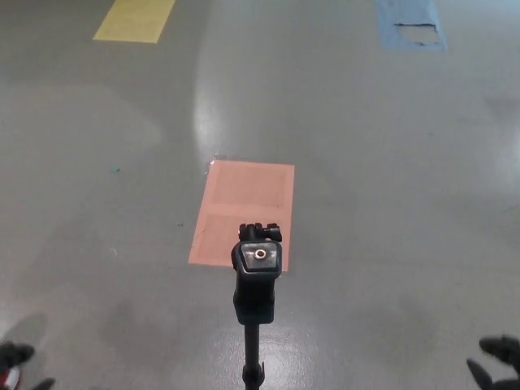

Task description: The robot uses its left hand to grab the top of a phone stand kept on the floor and rotates it anti-clockwise

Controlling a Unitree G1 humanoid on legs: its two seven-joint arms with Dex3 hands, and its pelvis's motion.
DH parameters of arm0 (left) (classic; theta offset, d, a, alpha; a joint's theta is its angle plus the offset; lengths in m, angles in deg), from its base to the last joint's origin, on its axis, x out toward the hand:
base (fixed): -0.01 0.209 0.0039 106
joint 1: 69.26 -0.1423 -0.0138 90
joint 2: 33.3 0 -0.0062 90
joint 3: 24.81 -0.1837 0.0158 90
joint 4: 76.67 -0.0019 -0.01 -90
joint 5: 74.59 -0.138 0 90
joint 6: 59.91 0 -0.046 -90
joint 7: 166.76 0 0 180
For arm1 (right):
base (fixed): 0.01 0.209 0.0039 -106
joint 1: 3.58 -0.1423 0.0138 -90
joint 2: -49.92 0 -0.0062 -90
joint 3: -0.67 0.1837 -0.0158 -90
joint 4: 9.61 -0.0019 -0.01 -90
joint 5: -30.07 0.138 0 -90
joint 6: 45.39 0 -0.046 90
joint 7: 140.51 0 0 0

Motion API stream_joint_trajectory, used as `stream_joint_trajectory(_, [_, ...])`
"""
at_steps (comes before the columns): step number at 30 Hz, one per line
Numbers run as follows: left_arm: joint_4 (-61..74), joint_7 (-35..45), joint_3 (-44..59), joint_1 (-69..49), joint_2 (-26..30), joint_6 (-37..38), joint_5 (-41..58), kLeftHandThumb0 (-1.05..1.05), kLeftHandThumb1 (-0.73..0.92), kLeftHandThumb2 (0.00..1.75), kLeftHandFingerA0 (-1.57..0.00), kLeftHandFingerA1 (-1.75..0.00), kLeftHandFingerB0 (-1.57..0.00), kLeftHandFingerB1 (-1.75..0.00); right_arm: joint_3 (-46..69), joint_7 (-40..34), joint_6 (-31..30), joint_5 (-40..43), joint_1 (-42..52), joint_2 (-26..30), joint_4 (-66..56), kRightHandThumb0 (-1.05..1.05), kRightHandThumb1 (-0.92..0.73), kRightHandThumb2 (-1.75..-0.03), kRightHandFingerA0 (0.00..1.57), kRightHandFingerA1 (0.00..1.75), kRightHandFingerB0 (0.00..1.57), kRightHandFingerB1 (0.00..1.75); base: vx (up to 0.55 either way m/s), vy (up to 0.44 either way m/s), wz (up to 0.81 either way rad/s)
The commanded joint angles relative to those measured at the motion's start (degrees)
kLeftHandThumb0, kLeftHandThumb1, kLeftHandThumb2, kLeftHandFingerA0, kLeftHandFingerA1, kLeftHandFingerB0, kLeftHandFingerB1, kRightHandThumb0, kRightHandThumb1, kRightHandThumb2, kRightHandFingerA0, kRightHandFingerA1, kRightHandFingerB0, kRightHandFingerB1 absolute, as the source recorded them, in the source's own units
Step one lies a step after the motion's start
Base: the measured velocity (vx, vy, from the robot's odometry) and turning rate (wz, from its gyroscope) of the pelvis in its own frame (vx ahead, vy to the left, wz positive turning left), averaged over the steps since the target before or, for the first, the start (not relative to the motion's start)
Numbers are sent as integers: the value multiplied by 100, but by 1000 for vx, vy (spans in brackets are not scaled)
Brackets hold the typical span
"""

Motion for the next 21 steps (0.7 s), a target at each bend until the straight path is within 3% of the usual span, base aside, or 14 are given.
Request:
stream_joint_trajectory(1, [-381,286,-205,160,215,447,-245,-70,63,89,-10,-40,-5,-32,-110,344,343,-137,-176,186,389,-78,-72,-105,11,45,0,20,0,0,0])
stream_joint_trajectory(2, [-400,275,-211,161,215,482,-232,-70,63,89,-10,-40,-5,-32,-126,336,367,-145,-185,188,416,-78,-72,-105,11,45,0,20,0,0,0])
stream_joint_trajectory(3, [-402,252,-200,153,219,518,-218,-34,52,105,0,-47,0,-48,-140,325,370,-158,-196,180,425,-77,-72,-104,12,46,0,21,0,0,0])
stream_joint_trajectory(5, [-376,150,-113,115,179,719,-110,-34,50,104,0,-47,0,-48,-151,327,398,-162,-209,172,457,-78,-72,-105,8,44,0,19,0,0,0])
stream_joint_trajectory(6, [-343,130,-53,96,147,859,-38,-69,60,86,-12,-41,-4,-26,-137,342,409,-147,-207,173,472,-78,-72,-104,9,44,0,19,0,0,0])
stream_joint_trajectory(8, [-181,107,61,59,63,1272,93,-70,55,90,-2,-37,-1,-20,-147,352,413,-165,-209,183,497,-79,-72,-105,9,44,0,18,0,0,0])
stream_joint_trajectory(12, [300,175,326,-27,-74,1810,376,-71,49,82,-5,-23,-5,-15,-163,357,375,-181,-258,169,521,-79,-71,-104,12,45,0,19,0,0,0])
stream_joint_trajectory(18, [3141,433,406,-929,-63,2333,700,-68,48,83,-1,-16,0,-18,-126,406,344,-124,-251,157,552,-80,-71,-104,8,43,1,17,0,0,0])
stream_joint_trajectory(21, [4367,570,414,-1270,23,2319,836,-77,51,84,0,-8,0,-13,-163,400,336,-163,-258,176,551,-80,-71,-104,8,44,0,18,0,0,0])
